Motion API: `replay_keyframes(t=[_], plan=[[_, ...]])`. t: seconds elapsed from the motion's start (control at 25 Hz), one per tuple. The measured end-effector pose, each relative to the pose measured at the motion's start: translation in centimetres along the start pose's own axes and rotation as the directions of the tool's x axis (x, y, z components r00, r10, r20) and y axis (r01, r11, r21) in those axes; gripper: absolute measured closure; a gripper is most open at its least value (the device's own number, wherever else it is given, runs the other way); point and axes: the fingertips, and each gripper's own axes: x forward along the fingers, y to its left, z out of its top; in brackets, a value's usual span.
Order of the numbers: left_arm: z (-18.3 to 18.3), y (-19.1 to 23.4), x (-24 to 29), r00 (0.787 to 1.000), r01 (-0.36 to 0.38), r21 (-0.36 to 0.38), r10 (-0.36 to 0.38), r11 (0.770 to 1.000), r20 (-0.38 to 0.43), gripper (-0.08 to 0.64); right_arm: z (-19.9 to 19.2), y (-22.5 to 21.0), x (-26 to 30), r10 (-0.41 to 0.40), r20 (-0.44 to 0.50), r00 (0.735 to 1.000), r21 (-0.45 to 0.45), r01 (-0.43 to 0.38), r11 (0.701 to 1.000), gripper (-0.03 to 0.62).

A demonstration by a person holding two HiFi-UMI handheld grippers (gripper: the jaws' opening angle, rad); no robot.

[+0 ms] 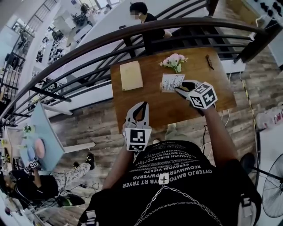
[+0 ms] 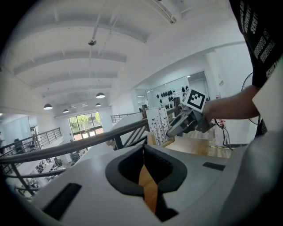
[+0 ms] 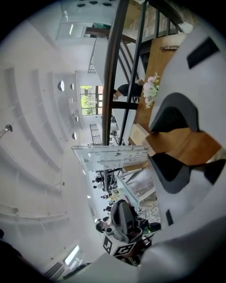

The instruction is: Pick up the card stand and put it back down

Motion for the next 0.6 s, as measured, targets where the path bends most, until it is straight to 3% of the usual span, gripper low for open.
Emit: replay_keyframes(t=[0.6], plan=[[-0.4, 0.2, -1.2, 1.0, -0.003, -0.011, 0.004, 1.0, 0.005, 0.532, 1.6, 1.0, -1.4, -0.005, 0.016, 1.0, -0.023, 0.006, 1.0, 0.43]])
